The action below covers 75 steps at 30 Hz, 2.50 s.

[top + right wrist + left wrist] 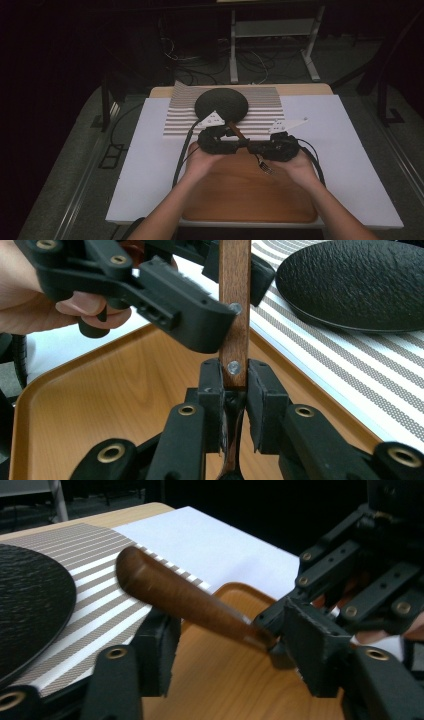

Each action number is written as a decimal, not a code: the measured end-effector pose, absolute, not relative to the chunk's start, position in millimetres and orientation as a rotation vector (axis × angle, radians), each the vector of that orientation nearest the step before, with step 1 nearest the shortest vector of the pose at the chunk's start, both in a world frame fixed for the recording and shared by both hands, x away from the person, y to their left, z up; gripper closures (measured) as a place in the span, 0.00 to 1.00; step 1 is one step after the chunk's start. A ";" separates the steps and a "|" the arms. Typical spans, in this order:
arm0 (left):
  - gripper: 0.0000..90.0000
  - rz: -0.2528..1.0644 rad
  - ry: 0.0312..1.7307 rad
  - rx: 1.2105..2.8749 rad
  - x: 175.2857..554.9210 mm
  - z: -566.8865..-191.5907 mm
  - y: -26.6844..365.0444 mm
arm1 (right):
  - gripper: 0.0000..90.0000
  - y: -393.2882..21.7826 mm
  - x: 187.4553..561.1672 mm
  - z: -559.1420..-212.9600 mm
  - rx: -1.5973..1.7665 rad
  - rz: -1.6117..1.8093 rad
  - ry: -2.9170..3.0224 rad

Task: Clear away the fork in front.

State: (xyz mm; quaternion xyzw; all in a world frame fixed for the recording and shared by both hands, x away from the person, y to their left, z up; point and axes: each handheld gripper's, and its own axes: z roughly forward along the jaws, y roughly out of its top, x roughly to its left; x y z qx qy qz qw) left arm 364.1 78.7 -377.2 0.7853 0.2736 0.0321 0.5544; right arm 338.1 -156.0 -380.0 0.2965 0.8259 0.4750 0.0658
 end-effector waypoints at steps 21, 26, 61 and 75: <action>0.83 -0.047 0.644 1.744 364.1 -373.9 78.1 | 0.85 -148.4 332.2 -369.9 0.847 1.425 2.454; 0.85 -0.049 0.628 1.742 362.8 -371.6 78.8 | 0.85 -146.0 331.1 -368.8 0.840 1.426 2.450; 0.90 -0.061 0.514 1.842 372.7 -353.4 134.3 | 0.13 -223.7 329.4 -403.6 1.058 1.356 2.296; 0.89 -0.073 0.519 1.902 354.3 -343.7 178.4 | 0.03 -261.4 293.4 -423.0 1.077 1.300 2.303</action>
